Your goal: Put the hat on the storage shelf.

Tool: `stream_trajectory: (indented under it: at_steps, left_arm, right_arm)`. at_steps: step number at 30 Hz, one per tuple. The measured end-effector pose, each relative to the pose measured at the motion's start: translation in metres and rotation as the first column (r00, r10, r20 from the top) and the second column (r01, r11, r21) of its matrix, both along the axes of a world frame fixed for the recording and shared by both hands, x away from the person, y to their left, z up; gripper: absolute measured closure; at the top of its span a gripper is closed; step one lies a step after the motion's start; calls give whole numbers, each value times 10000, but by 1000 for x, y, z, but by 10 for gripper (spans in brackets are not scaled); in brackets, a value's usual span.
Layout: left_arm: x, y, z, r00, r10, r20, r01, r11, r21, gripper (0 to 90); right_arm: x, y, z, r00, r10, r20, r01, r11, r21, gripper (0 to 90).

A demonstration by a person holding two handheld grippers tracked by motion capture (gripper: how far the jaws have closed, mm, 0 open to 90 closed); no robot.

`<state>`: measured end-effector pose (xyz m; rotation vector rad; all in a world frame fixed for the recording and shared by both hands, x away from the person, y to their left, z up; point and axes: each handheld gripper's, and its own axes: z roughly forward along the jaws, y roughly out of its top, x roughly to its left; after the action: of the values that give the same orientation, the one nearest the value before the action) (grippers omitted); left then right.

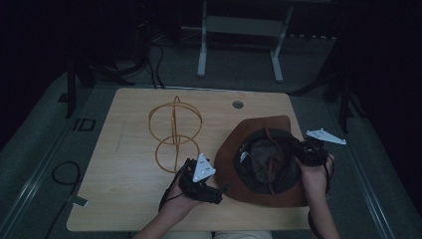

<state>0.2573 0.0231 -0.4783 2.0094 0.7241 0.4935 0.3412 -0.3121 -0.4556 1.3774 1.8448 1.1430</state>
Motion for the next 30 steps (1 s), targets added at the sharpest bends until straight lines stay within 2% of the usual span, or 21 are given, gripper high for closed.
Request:
stream_trajectory:
  at_steps: [5,10,13,14,18,21,25,27,29,30]
  left_arm:
    - [16,-24,11,9996,-262,39,261,9996,109,68]
    - [35,-43,27,9992,-278,295,271,9993,249,88]
    - [49,-54,32,9997,-55,220,47,9993,360,99]
    - [53,-58,33,9996,143,236,-155,9986,498,108]
    - [70,-73,32,9978,624,242,-638,9960,623,108]
    - [79,-82,28,9941,1053,272,-1072,9906,844,130]
    - [90,-89,21,9850,1693,321,-1720,9775,1224,149]
    - [93,-91,18,9819,1887,178,-1893,9720,1393,157]
    - [96,-93,15,9799,1993,117,-1984,9655,1687,237]
    - [97,-94,14,9785,2062,63,-2040,9627,1779,239]
  right_arm:
    - [-5,-1,0,10000,91,-12,-91,9999,56,842]
    - [-7,-2,0,9999,165,2,-165,9998,124,842]
    - [-8,-1,1,9998,209,35,-209,9997,95,841]
    - [-8,0,2,9998,205,65,-205,9997,91,842]
    - [-9,1,4,9996,219,149,-221,9997,119,841]
    - [-8,3,4,9996,261,126,-263,9995,168,841]
    - [-8,6,2,9993,369,85,-371,9991,196,841]
    - [-8,8,2,9989,459,108,-461,9987,210,841]
    - [-8,10,2,9985,532,101,-534,9984,190,841]
    - [-9,10,2,9983,566,115,-568,9982,201,841]
